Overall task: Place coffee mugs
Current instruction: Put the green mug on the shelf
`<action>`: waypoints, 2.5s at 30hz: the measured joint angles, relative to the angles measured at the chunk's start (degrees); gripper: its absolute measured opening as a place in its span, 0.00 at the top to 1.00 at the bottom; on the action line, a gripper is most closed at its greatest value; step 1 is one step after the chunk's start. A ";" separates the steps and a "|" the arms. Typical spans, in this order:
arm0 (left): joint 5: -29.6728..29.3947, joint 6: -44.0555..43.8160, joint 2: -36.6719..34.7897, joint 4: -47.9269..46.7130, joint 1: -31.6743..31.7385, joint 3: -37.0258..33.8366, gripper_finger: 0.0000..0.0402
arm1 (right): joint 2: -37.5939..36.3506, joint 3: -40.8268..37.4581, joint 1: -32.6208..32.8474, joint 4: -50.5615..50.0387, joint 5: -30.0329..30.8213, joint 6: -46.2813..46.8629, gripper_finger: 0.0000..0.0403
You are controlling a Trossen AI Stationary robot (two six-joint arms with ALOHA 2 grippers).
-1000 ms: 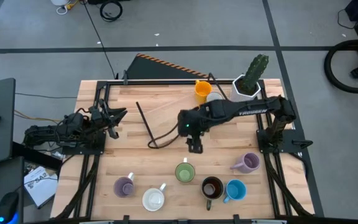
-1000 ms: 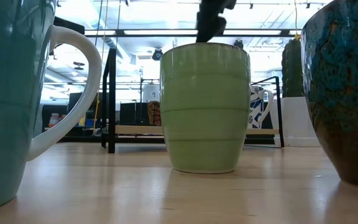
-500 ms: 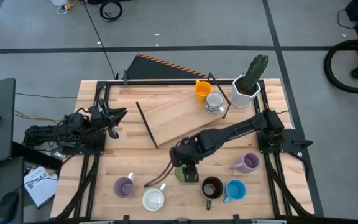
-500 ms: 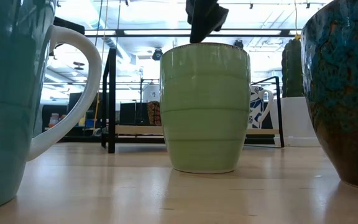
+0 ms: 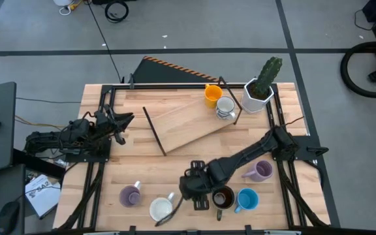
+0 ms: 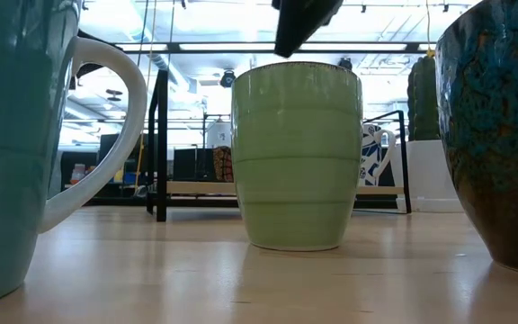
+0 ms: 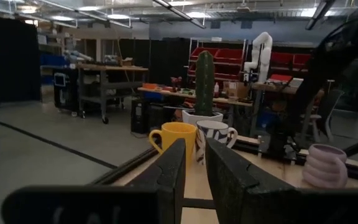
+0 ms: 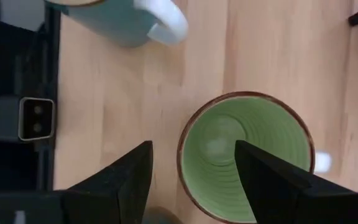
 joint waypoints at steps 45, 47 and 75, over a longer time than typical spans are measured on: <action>3.25 -2.68 0.01 -2.47 -0.02 0.00 0.83 | -5.43 -4.24 -4.25 -15.35 3.87 -28.93 0.95; 3.22 -1.25 0.01 -2.01 -0.02 0.00 0.83 | -7.20 -4.24 -5.64 -16.15 5.17 -32.33 0.95; 2.59 2.39 -0.01 -1.19 -0.02 0.00 0.83 | -11.93 -6.50 -40.32 -10.53 -3.67 -85.13 0.95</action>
